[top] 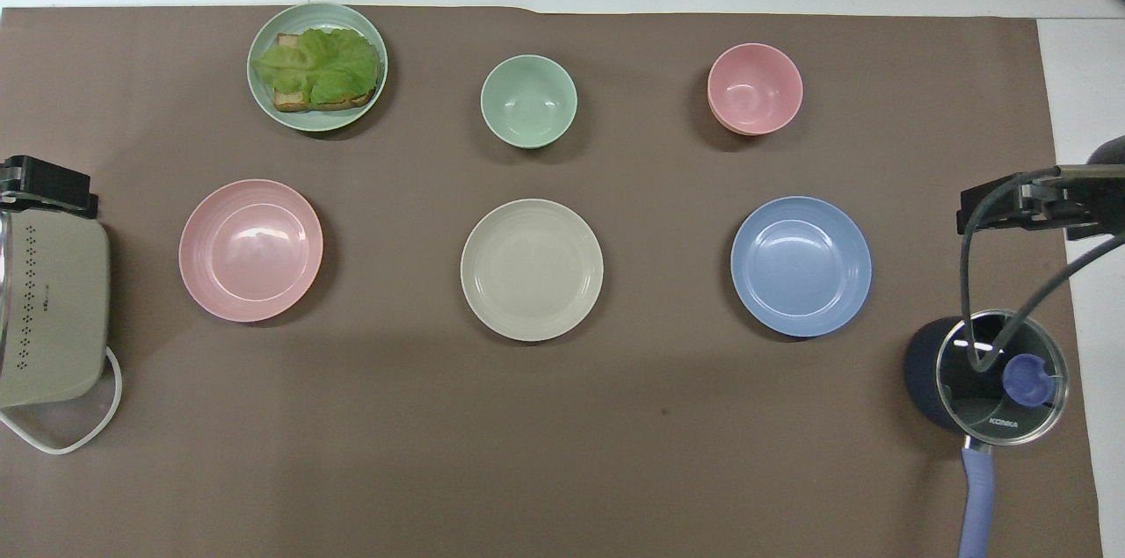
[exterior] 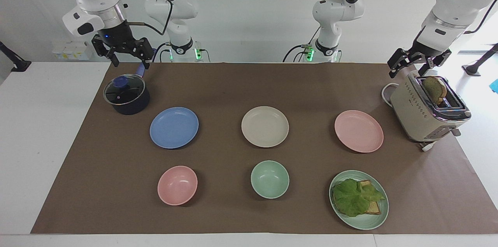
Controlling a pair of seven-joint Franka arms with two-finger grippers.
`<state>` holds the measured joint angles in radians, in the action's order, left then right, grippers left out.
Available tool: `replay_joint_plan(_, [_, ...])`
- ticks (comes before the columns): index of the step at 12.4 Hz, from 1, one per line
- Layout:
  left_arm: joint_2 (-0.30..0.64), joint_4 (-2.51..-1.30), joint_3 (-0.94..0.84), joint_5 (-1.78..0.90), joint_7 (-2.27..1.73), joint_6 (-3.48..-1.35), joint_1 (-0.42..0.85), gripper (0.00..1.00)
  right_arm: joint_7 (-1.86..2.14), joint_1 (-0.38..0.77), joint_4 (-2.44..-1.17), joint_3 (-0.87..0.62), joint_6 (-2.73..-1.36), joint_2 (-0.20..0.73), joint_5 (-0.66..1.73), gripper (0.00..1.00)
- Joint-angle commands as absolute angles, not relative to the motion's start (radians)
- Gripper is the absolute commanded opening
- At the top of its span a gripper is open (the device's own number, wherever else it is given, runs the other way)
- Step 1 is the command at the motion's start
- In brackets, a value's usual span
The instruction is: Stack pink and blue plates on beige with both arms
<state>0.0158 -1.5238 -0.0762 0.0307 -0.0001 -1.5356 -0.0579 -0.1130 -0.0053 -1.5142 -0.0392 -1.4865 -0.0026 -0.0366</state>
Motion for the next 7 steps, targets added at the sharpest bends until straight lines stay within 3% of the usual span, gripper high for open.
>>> replay_joint_plan(1, [0.009,-1.522,-0.072,0.015,-0.011,-1.534,-0.049,1.0,-0.094,-0.015,-1.54,-0.038,-1.497,-0.026,-0.015,1.0])
replay_joint_plan(7, [-0.001,-1.555,-0.072,0.005,-0.009,-1.537,-0.057,1.0,-0.087,-0.015,-1.539,-0.038,-1.503,-0.026,-0.015,1.0])
